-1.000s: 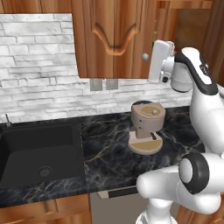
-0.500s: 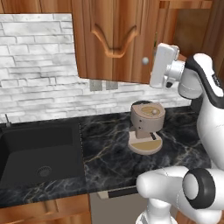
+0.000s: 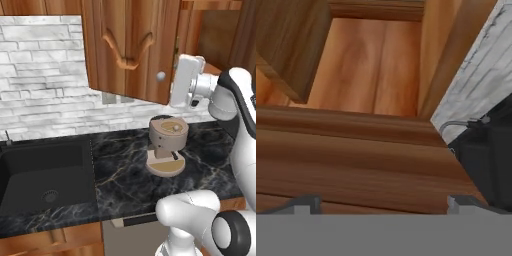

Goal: Move the oil and vinegar bottle and syrup bottle from the cabinet to the dining counter.

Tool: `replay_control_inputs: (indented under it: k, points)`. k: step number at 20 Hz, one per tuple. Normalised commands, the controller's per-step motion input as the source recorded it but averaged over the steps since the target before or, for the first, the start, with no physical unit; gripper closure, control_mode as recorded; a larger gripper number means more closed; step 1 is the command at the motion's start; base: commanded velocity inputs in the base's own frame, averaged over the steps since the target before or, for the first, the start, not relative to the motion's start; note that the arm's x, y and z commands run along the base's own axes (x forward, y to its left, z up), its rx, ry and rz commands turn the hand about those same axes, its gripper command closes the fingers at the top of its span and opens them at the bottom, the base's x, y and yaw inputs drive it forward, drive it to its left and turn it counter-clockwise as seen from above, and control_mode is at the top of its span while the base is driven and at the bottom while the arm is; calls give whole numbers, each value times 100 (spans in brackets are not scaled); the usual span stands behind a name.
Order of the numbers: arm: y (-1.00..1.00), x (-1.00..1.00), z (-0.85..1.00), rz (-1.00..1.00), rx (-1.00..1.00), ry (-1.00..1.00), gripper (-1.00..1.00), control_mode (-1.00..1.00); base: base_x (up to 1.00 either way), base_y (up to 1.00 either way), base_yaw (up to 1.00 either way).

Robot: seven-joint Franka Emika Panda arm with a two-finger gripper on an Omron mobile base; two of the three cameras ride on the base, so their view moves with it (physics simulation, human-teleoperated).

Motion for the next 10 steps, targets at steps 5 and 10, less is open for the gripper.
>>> replay_control_inputs:
  k: [5,10]
  points:
    - [75,-64,0,17,-8,0,-100,-100,0,0,0]
    - [85,-43,0,17,-8,0,-100,-100,0,0,0]
